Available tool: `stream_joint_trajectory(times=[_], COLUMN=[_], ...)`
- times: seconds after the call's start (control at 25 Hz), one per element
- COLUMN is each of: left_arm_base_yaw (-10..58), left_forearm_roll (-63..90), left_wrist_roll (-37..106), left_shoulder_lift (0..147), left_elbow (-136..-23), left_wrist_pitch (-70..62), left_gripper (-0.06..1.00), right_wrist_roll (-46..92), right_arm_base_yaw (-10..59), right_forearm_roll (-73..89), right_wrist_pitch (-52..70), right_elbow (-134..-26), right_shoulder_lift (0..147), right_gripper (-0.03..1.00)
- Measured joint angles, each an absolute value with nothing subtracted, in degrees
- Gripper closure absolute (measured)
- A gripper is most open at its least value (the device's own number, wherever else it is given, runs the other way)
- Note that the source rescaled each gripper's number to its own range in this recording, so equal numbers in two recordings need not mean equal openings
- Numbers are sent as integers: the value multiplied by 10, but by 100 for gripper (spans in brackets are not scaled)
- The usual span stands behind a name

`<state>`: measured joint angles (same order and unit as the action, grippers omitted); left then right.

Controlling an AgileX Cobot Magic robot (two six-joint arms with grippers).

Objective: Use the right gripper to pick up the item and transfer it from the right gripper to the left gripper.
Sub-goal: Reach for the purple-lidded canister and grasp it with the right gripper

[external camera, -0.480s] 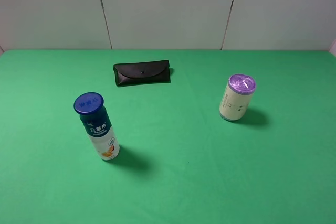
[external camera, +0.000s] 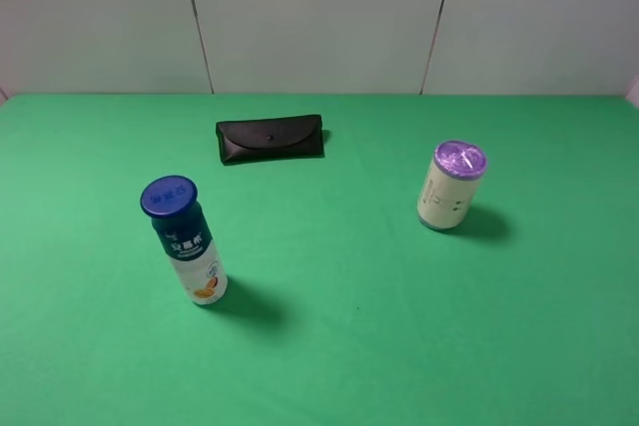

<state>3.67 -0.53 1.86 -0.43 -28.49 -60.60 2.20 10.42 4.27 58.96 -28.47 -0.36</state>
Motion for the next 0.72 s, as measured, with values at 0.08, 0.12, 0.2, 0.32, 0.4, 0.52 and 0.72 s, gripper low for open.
stream_joint_trajectory(times=[0.08,0.12,0.2,0.32,0.4,0.52,0.72], left_arm_base_yaw=[37,37,37,37,37,37,37], left_forearm_roll=[-5,-5,-5,-5,-5,-5,-5], left_wrist_roll=[19,19,19,19,19,19,19], left_shoulder_lift=[-4,-4,-4,-4,-4,-4,-4], left_elbow=[-285,-285,-285,-285,-285,-285,-285], left_wrist_pitch=[-606,-606,-606,-606,-606,-606,-606], left_gripper=[-3,-3,-3,-3,-3,-3,-3], right_wrist_roll=[22,22,22,22,22,22,20], right_arm_base_yaw=[104,104,104,104,104,104,104], right_forearm_roll=[43,43,43,43,43,43,42], right_wrist_pitch=[590,590,590,590,590,590,590], right_elbow=[-285,-285,-285,-285,-285,-285,-285], right_shoulder_lift=[-4,-4,-4,-4,-4,-4,-4], right_gripper=[-3,-3,-3,-3,-3,-3,-3])
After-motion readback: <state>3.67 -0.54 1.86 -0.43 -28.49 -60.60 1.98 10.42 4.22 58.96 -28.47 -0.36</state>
